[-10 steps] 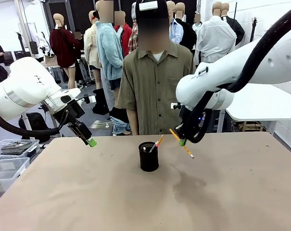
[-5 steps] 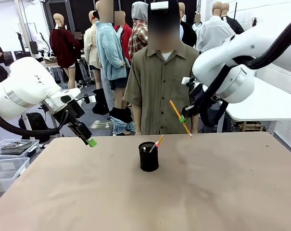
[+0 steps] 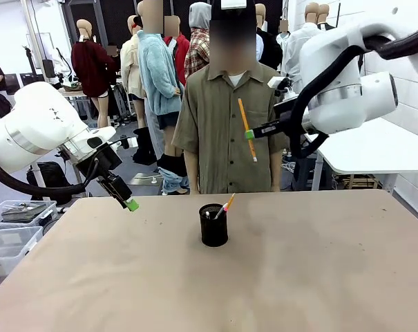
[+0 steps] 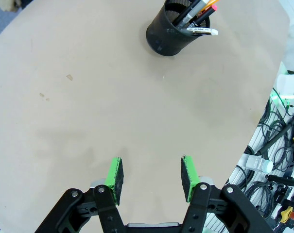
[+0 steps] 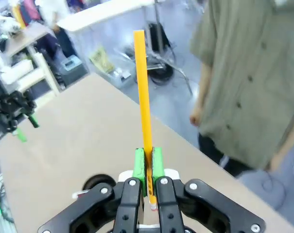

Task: Place the pens into the pen holder.
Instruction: Pick up a writing instrument from the table and place it into the Pen holder.

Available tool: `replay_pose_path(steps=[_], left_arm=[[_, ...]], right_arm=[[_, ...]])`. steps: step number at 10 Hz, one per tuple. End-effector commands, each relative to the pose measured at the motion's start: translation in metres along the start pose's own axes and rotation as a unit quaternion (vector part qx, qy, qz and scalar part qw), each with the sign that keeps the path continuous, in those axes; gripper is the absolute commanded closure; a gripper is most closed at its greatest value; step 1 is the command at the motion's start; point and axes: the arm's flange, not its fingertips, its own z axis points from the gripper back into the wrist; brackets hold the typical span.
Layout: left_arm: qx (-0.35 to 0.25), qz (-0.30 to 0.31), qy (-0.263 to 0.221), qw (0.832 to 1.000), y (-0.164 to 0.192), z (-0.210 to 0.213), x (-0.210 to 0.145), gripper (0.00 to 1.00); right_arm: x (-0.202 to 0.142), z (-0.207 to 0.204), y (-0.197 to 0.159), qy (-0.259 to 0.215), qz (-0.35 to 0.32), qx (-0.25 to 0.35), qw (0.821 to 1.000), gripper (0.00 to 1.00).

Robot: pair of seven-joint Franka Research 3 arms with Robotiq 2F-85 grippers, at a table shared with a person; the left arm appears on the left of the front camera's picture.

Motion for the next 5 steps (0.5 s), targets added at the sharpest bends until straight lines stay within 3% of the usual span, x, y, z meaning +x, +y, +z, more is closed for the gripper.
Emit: replay_pose_path(steps=[1, 5], left_arm=[[-0.003, -0.006, 0.0, 1.0, 0.001, 0.001, -0.001, 0.37], [-0.003, -0.006, 0.0, 1.0, 0.001, 0.001, -0.001, 0.37]], right_arm=[[-0.026, -0.015, 0.004, -0.036, 0.036, 0.099, 0.994, 1.0], [-0.029, -0.068, 0.031, -0.051, 0.11, 0.24, 0.963, 1.0]])
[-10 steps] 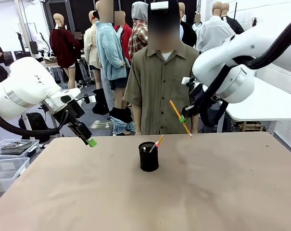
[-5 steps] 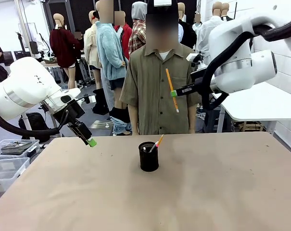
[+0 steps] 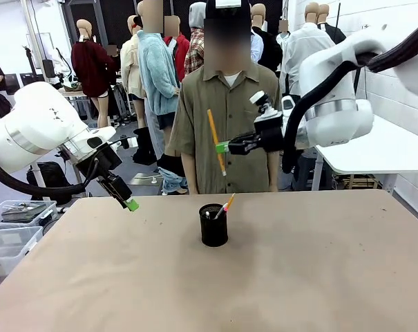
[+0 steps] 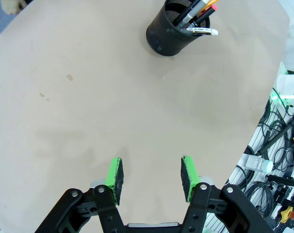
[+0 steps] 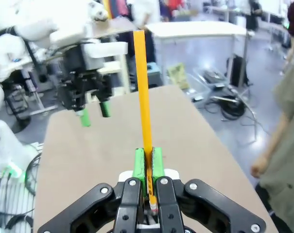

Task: Place the pens into the pen holder.
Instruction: Pick up a writing instrument from the table and place it into the Pen holder.

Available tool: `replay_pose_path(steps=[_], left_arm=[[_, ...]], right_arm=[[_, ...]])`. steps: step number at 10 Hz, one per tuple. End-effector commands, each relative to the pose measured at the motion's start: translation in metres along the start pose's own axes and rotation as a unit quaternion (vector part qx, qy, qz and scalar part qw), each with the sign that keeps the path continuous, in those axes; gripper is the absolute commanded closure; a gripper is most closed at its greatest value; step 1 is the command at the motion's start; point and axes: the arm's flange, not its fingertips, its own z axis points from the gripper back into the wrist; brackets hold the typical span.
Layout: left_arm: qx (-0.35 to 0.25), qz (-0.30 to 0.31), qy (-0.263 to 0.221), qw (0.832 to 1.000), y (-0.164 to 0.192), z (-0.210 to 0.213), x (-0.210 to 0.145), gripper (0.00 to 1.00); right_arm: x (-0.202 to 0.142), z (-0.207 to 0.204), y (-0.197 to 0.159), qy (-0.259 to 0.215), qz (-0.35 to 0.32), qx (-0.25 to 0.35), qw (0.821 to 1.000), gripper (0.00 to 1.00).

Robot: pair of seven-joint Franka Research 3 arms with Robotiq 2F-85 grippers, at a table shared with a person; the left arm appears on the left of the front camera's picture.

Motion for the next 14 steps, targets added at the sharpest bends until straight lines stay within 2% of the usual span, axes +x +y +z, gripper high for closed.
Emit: replay_pose_path(steps=[1, 4, 7, 14], left_arm=[[-0.003, -0.006, 0.0, 1.0, 0.001, 0.001, -0.001, 0.37], [-0.003, -0.006, 0.0, 1.0, 0.001, 0.001, -0.001, 0.37], [-0.003, -0.006, 0.0, 1.0, 0.001, 0.001, -0.001, 0.37], [-0.003, -0.006, 0.0, 1.0, 0.001, 0.001, -0.001, 0.37]], right_arm=[[-0.008, -0.024, -0.009, 0.003, 0.039, 0.043, 0.998, 1.0], [-0.028, -0.052, -0.008, -0.023, 0.078, 0.086, 0.993, 1.0], [-0.041, -0.059, -0.019, -0.026, 0.067, 0.109, 0.991, 1.0], [-0.065, -0.066, -0.045, 0.02, 0.035, 0.129, 0.991, 1.0]])
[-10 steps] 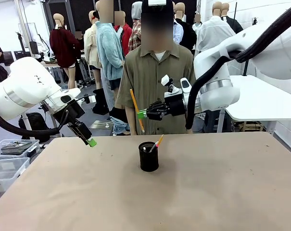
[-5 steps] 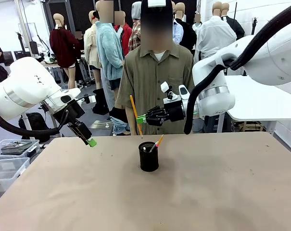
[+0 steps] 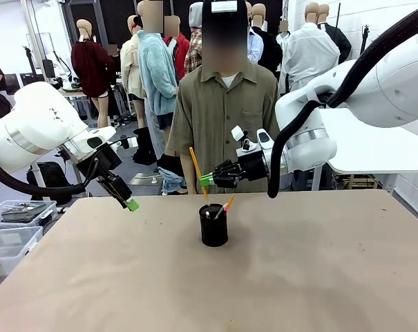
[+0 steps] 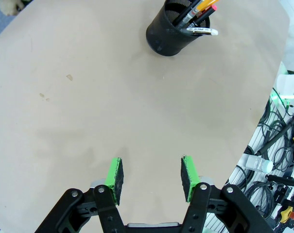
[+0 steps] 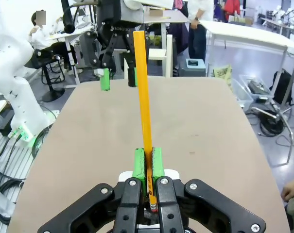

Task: Place the pens into the pen holder.
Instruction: Pick up a writing instrument from the table and place it into the Pen holder.

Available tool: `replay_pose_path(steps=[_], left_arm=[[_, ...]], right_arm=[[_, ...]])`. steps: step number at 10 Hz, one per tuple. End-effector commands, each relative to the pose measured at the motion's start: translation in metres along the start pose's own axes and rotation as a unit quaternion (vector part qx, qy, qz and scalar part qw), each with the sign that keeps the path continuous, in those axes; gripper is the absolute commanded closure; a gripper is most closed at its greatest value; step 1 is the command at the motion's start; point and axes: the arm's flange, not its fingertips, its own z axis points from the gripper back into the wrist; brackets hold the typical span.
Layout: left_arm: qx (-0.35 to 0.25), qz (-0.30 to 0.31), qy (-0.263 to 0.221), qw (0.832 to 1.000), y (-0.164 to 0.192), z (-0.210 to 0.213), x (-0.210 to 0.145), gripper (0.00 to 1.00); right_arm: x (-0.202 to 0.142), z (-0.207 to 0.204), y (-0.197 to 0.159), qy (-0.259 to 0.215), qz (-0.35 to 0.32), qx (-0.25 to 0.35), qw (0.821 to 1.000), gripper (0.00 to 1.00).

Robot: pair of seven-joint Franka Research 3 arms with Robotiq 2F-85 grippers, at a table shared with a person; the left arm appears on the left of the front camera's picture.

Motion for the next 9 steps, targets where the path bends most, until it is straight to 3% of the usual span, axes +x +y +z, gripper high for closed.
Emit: replay_pose_path(steps=[1, 4, 9], left_arm=[[-0.003, -0.006, 0.0, 1.0, 0.001, 0.001, -0.001, 0.37], [-0.003, -0.006, 0.0, 1.0, 0.001, 0.001, -0.001, 0.37], [-0.003, -0.006, 0.0, 1.0, 0.001, 0.001, -0.001, 0.37]], right_arm=[[0.001, -0.004, -0.02, 0.018, -0.016, 0.021, 0.999, 1.0], [-0.004, -0.007, -0.031, 0.033, -0.021, 0.081, 0.996, 1.0], [-0.014, -0.011, -0.044, 0.041, -0.019, 0.131, 0.99, 1.0]])
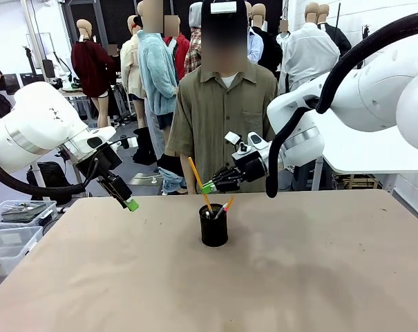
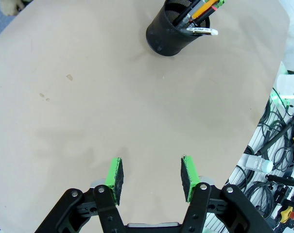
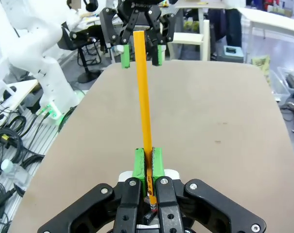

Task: Place the pens into the pen holder.
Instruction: Pick up a writing instrument from the table and place it into the Pen holder.

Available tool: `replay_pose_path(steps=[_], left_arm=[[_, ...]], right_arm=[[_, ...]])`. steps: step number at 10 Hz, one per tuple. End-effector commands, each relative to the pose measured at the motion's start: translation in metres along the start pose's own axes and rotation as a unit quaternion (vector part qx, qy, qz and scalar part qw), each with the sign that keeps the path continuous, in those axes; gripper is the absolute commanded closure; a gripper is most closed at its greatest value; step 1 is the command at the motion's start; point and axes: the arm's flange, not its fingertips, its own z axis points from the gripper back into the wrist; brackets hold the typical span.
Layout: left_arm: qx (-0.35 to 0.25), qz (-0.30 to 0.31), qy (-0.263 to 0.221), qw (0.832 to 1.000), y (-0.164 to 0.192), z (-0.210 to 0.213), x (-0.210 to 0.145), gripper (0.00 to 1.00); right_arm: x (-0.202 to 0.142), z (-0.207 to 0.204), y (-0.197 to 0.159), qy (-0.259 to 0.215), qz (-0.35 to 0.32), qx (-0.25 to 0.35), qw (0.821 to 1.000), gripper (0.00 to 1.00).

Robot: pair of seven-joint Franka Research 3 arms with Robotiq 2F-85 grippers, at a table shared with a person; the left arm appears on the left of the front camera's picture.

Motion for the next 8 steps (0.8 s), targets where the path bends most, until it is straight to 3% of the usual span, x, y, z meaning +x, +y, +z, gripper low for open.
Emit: replay_pose_path(steps=[1, 8], left_arm=[[-0.003, -0.006, 0.0, 1.0, 0.001, 0.001, -0.001, 0.37], [-0.003, -0.006, 0.0, 1.0, 0.001, 0.001, -0.001, 0.37]], right_arm=[[-0.002, 0.002, -0.012, 0.01, -0.007, 0.03, 0.999, 1.0], [-0.014, -0.005, -0.031, 0.019, -0.022, 0.062, 0.998, 1.0]])
